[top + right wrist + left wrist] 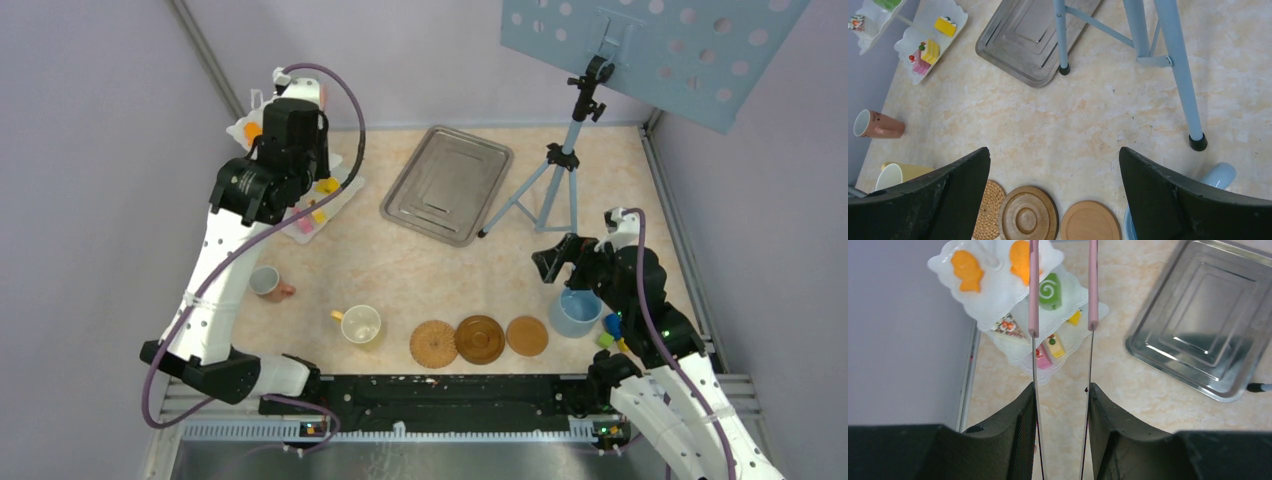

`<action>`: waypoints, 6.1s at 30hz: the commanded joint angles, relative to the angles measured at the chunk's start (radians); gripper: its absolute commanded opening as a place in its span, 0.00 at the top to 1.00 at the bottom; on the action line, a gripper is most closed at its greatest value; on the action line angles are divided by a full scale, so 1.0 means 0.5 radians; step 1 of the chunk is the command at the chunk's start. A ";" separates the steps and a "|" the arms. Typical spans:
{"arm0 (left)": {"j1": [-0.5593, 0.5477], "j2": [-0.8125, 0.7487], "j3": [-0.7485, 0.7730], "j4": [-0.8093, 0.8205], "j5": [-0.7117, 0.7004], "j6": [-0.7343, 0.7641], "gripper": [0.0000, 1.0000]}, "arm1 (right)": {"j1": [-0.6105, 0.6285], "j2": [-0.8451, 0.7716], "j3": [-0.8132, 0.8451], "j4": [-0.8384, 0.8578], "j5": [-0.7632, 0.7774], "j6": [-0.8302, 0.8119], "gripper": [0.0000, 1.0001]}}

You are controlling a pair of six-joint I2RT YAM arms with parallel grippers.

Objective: Serve the afternoon tea

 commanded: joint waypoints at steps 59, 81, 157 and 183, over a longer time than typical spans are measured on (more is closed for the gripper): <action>0.389 -0.199 -0.266 0.197 0.111 -0.103 0.46 | 0.021 0.005 0.050 0.046 -0.009 -0.016 0.02; 0.389 -0.339 -0.414 0.372 0.968 -0.089 0.49 | 0.023 0.037 0.079 0.008 0.007 -0.013 0.02; -0.293 -0.156 -1.407 1.158 1.770 0.143 0.01 | 0.036 0.932 0.165 0.407 -0.007 0.061 0.01; -0.342 -0.770 -1.722 1.467 0.302 0.022 0.01 | 1.198 2.234 0.421 1.284 0.720 0.376 0.06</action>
